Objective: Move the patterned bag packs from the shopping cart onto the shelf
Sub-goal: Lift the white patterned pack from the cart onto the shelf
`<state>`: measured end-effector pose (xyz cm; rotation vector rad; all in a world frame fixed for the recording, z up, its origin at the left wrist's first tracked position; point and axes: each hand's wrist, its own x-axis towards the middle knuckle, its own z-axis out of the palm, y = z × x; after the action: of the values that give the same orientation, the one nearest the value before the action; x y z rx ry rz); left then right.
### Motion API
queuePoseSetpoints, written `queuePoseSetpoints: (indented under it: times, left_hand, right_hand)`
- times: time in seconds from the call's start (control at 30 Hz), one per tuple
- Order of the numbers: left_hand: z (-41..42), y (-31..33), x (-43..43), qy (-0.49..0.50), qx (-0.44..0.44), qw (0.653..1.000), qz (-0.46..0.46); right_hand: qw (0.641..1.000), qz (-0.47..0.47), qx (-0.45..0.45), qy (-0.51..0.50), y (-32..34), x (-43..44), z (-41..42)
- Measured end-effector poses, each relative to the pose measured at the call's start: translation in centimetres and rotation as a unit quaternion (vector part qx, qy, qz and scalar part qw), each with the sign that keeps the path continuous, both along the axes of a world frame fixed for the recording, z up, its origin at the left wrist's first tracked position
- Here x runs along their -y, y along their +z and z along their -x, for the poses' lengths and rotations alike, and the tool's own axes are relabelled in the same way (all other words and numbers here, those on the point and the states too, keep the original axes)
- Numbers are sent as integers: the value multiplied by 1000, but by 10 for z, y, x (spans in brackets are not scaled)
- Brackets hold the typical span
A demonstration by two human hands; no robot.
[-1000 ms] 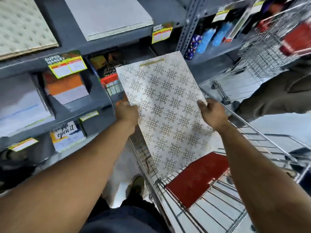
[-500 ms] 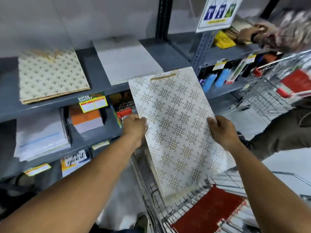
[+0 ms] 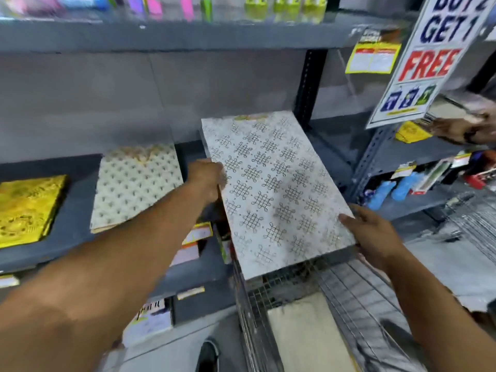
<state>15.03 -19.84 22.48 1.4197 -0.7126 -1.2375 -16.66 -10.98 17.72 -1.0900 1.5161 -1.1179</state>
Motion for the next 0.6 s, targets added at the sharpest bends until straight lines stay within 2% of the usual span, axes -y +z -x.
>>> queuePoseSetpoints:
  times: [0.13,0.33,0.47,0.6]
  left_hand:
    - [-25,-5,73,26,18,999,-9]
    - [-50,-33,169,17,123,992,-36]
    - [-52,-48,200,13,201,979,-44]
    - [-58,-62,223,-49,275,958,-70]
  right_hand:
    - [998,24,-54,-11,5,68,-26]
    - [991,17,-134,-13,-1,166,-51]
    - [981,-13,-191,-37,-21,209,-62]
    - [968,-27,-242,-57,-36,228,-74]
